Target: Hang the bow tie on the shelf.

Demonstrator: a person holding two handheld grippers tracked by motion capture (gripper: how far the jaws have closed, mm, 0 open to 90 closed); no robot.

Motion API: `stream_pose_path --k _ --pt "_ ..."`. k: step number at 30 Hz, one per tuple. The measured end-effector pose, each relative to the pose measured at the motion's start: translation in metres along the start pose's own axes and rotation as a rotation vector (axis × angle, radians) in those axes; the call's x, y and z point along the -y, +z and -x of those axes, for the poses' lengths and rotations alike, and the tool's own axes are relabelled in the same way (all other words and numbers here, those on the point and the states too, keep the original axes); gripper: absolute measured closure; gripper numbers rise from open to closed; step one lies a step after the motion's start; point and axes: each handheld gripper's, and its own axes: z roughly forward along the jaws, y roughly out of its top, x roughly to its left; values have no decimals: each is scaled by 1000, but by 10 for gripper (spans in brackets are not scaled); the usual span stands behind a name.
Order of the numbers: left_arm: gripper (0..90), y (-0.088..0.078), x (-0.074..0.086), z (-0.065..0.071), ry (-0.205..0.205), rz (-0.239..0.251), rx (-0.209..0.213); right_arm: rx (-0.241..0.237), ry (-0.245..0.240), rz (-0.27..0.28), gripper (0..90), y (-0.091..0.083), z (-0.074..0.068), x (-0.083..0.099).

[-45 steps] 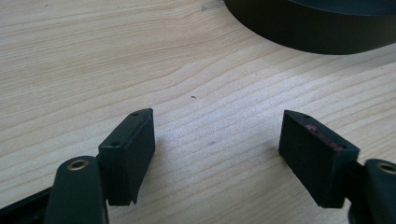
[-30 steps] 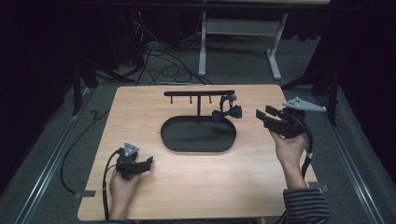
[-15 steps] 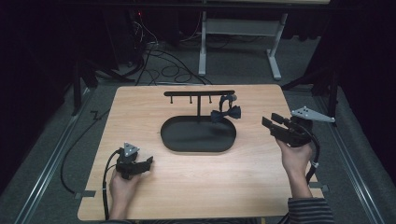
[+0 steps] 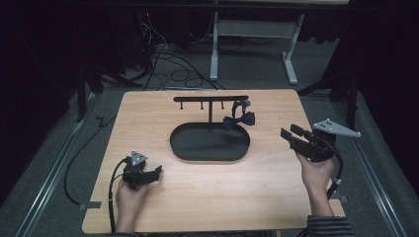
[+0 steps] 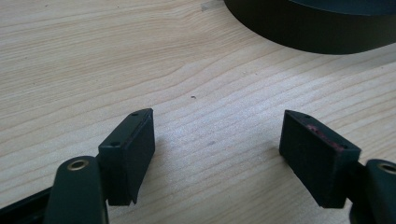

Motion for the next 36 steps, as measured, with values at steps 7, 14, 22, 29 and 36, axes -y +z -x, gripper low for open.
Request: stream_pose_path --k 7,14,22,29,36 --pt "271 0 0 0 0 0 0 -8 8 5 553 -7 -1 10" --pt "271 0 0 0 1 -1 0 -13 19 8 554 -10 0 19" --pt "271 0 0 0 0 0 -1 -19 18 3 557 -9 -3 27" --pt "271 0 0 0 1 0 0 -26 19 -2 558 -7 -6 34" --pt "271 0 0 0 0 0 0 -38 29 -18 558 -2 -8 42"
